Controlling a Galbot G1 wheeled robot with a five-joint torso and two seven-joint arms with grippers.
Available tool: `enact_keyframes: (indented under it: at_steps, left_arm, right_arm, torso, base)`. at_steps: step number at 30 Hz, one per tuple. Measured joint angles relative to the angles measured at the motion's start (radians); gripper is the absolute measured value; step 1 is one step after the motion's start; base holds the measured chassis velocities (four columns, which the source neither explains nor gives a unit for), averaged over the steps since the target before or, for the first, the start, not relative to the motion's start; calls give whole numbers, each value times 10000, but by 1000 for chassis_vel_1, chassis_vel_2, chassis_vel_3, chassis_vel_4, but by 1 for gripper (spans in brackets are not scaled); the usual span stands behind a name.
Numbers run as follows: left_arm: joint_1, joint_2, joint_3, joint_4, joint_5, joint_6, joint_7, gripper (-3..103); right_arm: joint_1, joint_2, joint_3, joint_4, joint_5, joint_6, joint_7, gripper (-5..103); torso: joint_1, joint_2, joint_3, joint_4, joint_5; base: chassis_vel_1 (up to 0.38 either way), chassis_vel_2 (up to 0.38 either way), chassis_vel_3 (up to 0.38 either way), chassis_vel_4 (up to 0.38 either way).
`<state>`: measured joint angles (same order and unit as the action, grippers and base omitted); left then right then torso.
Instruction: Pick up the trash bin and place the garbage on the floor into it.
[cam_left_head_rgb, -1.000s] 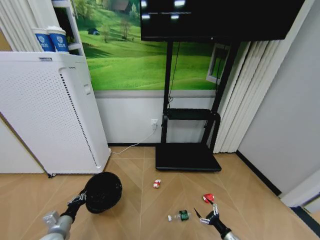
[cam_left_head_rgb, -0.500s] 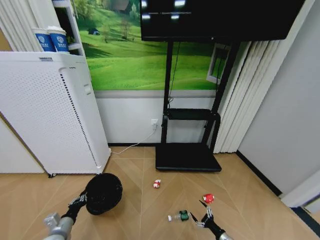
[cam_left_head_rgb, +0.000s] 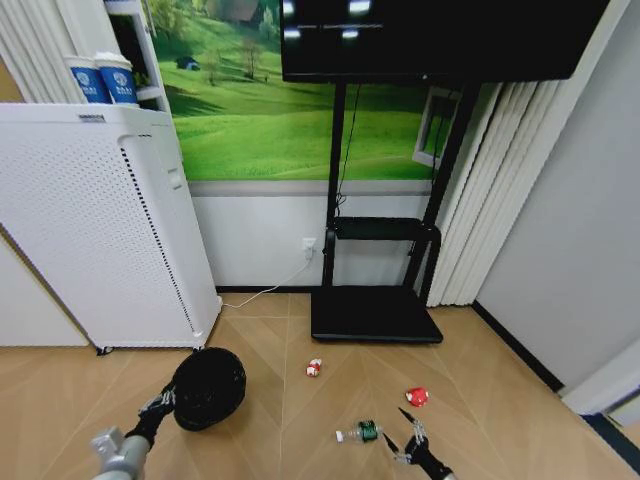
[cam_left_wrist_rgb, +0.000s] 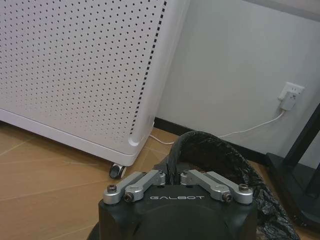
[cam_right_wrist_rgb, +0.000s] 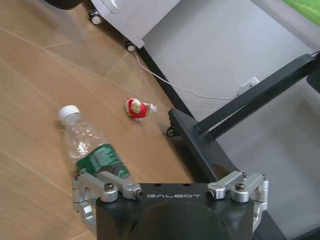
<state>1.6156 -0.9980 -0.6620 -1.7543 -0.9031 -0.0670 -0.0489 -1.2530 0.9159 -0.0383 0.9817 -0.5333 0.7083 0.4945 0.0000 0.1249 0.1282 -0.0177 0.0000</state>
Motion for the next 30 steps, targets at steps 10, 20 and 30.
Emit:
enact_keyframes:
  at_steps: [10, 20, 30]
  left_arm:
    - [72, -97, 10, -44, 64, -22, 16, 7]
    - [110, -193, 15, -46, 150, -59, 31, 7]
    - [130, -267, 2, -85, 164, -70, 40, 7]
  right_arm:
    - [-91, 469, 598, -135, -1719, 28, 338, 100]
    - [333, 998, 366, -490, -2165, 9, 726, 100]
    - [434, 1325, 134, -807, -2449, -86, 774, 100]
  torso:
    - [0, 0, 0, 1, -1]
    - [0, 0, 0, 2, 0]
    - [0, 0, 0, 2, 2]
  base:
    - [0, 0, 0, 0]
    - [0, 0, 0, 0]
    - [0, 0, 0, 0]
